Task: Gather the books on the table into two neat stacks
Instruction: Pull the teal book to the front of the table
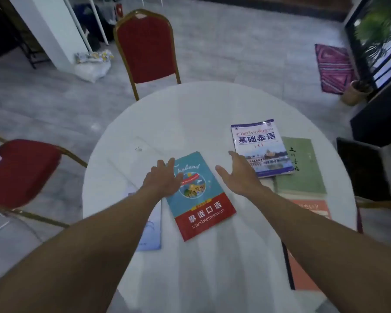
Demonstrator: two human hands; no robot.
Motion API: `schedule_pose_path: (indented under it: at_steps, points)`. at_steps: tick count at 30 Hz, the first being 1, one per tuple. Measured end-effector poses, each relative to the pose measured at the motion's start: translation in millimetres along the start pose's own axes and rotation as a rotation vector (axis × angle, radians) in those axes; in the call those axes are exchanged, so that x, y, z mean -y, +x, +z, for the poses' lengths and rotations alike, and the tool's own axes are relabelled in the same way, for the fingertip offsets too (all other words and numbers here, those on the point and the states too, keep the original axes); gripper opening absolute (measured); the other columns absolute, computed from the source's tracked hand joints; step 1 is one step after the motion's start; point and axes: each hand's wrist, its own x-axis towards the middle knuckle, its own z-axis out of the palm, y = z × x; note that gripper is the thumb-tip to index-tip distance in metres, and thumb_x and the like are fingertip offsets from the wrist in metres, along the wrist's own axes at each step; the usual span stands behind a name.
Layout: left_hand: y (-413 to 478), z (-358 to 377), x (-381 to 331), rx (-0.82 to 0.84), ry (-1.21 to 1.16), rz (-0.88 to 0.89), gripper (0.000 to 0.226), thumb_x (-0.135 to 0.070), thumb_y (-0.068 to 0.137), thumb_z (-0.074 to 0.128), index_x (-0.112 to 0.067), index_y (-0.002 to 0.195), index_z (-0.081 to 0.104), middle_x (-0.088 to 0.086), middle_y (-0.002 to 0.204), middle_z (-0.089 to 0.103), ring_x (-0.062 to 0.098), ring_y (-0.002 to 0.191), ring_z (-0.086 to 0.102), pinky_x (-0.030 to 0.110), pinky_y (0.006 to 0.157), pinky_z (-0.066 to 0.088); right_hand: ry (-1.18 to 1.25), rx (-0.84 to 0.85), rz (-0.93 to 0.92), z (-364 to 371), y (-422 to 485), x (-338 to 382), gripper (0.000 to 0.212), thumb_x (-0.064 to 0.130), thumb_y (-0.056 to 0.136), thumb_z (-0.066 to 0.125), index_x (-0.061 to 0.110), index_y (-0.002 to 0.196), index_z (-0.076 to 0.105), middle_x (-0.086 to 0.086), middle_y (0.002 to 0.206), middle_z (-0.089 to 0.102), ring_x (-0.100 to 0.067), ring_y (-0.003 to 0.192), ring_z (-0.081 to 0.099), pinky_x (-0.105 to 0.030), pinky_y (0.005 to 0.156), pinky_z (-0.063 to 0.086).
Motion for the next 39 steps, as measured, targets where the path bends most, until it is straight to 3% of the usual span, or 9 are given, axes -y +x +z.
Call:
schedule_pose_path:
  at_steps: [4, 8, 12, 16, 24, 31, 34, 37, 39]
  points:
    - [-2, 33, 13, 0.087, -0.011, -0.060, 0.069, -0.049, 0.095, 0.042, -0.021, 0.152, 0.019, 0.020, 0.152, 0.025, 0.043, 0.129, 0.045, 0.051, 0.106, 0.041, 0.026, 0.089, 0.068, 32, -1, -15, 0.082, 0.057, 0.089, 0.059, 0.022, 0.154, 0.024, -0.010, 0.154, 0.038, -0.028, 0.139, 0.042, -0.043, 0.107, 0.040]
    - [-4, 63, 21, 0.125, -0.125, -0.068, 0.062, -0.034, 0.092, 0.054, -0.018, 0.147, 0.029, 0.021, 0.146, 0.025, 0.041, 0.124, 0.049, 0.047, 0.105, 0.044, 0.032, 0.150, 0.121, 63, -2, -26, 0.086, 0.053, 0.083, 0.066, 0.022, 0.153, 0.026, -0.010, 0.146, 0.044, -0.028, 0.131, 0.050, -0.042, 0.101, 0.045]
    - [-5, 78, 24, 0.051, -0.210, -0.044, 0.056, -0.018, 0.087, 0.062, -0.009, 0.137, 0.039, 0.020, 0.141, 0.025, 0.038, 0.125, 0.044, 0.042, 0.105, 0.045, -0.012, 0.173, 0.106, 82, -7, -32, 0.068, 0.045, 0.078, 0.074, 0.024, 0.135, 0.042, -0.007, 0.130, 0.054, -0.026, 0.120, 0.053, -0.043, 0.095, 0.050]
    - [-3, 85, 26, -0.018, -0.282, -0.054, 0.051, -0.008, 0.081, 0.068, -0.007, 0.125, 0.042, 0.019, 0.141, 0.023, 0.037, 0.124, 0.043, 0.041, 0.102, 0.048, -0.063, 0.167, 0.130, 89, -6, -34, 0.065, 0.036, 0.077, 0.078, 0.025, 0.128, 0.042, -0.007, 0.126, 0.045, -0.026, 0.121, 0.046, -0.043, 0.096, 0.048]
    - [-8, 85, 15, 0.105, -0.216, 0.026, 0.083, -0.011, 0.080, 0.070, -0.006, 0.147, 0.020, 0.019, 0.149, 0.020, 0.038, 0.132, 0.039, 0.045, 0.105, 0.046, -0.028, 0.261, 0.289, 82, -33, -54, 0.088, 0.038, 0.065, 0.088, 0.021, 0.133, 0.037, -0.010, 0.126, 0.042, -0.028, 0.120, 0.049, -0.041, 0.097, 0.050]
    - [-34, 100, -1, 0.205, -0.042, 0.139, 0.086, -0.016, 0.080, 0.071, -0.010, 0.147, 0.018, 0.019, 0.146, 0.021, 0.037, 0.132, 0.035, 0.042, 0.105, 0.044, 0.002, 0.224, 0.353, 82, -89, -82, 0.088, 0.045, 0.054, 0.094, 0.020, 0.117, 0.036, -0.003, 0.121, 0.048, -0.019, 0.108, 0.055, -0.032, 0.082, 0.051]
    - [-49, 109, -7, 0.228, 0.022, 0.179, 0.092, -0.021, 0.079, 0.072, -0.012, 0.149, 0.014, 0.019, 0.145, 0.022, 0.034, 0.132, 0.033, 0.039, 0.106, 0.042, 0.001, 0.223, 0.381, 84, -112, -91, 0.093, 0.046, 0.054, 0.094, 0.017, 0.122, 0.036, -0.003, 0.123, 0.047, -0.015, 0.101, 0.051, -0.029, 0.077, 0.047]
    - [-63, 116, -12, 0.249, 0.067, 0.224, 0.093, -0.025, 0.079, 0.073, -0.013, 0.150, 0.013, 0.018, 0.145, 0.021, 0.035, 0.132, 0.032, 0.039, 0.106, 0.039, 0.026, 0.225, 0.389, 88, -132, -99, 0.112, 0.045, 0.057, 0.094, 0.018, 0.141, 0.024, -0.006, 0.131, 0.043, -0.019, 0.109, 0.053, -0.031, 0.079, 0.049]
    - [-70, 119, -15, 0.264, 0.103, 0.245, 0.094, -0.026, 0.079, 0.073, -0.013, 0.150, 0.013, 0.018, 0.144, 0.021, 0.034, 0.131, 0.032, 0.039, 0.106, 0.040, 0.046, 0.275, 0.394, 89, -143, -101, 0.136, 0.044, 0.060, 0.092, 0.027, 0.156, -0.003, -0.009, 0.139, 0.036, -0.025, 0.121, 0.052, -0.036, 0.086, 0.051]
